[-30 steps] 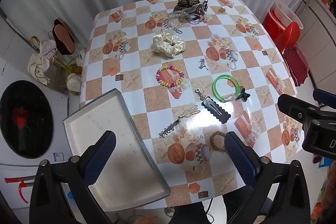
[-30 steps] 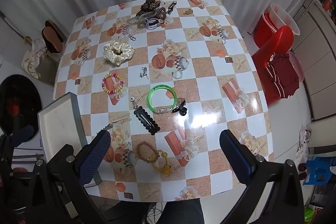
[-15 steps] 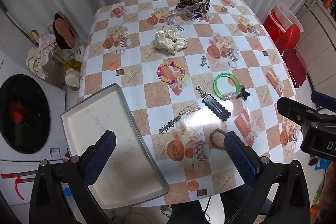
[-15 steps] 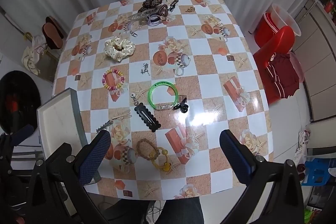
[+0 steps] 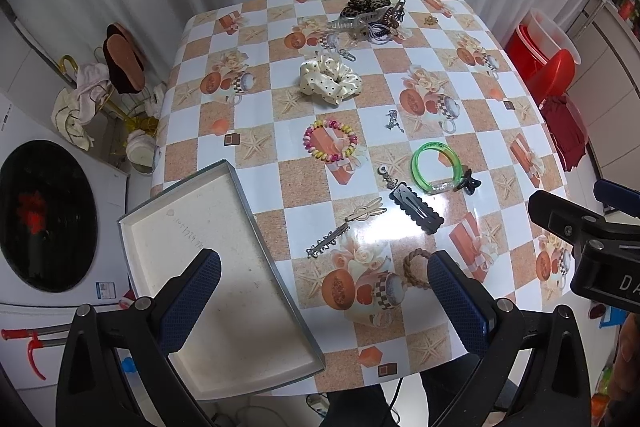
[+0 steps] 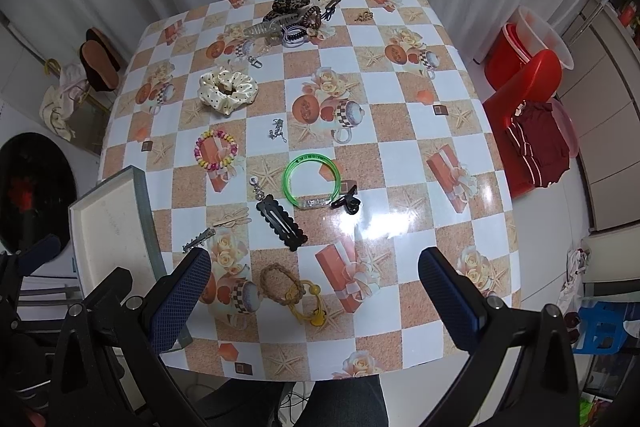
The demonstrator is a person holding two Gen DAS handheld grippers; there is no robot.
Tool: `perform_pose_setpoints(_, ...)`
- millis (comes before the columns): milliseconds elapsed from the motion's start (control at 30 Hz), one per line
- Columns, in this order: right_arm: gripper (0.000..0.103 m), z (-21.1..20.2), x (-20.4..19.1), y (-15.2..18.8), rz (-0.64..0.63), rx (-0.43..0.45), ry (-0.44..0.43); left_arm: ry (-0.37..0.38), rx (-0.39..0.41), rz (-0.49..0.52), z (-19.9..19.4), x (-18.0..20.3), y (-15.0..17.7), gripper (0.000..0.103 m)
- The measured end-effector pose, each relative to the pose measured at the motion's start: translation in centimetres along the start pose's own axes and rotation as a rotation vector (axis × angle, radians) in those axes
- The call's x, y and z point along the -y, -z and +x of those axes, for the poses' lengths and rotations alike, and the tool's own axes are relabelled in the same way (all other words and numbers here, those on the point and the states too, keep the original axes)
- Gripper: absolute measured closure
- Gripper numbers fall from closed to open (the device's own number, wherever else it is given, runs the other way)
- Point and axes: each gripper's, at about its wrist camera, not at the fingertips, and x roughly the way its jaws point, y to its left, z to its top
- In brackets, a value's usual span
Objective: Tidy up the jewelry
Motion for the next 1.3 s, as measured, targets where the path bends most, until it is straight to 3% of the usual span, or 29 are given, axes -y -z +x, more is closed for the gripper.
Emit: perform_pose_setpoints(1300,0.000,2.2,-0.8,-0.3,-0.009,-0.052,-0.012,-0.026,-0.017,-0.047,1.8,-1.8,-0.1,0.000)
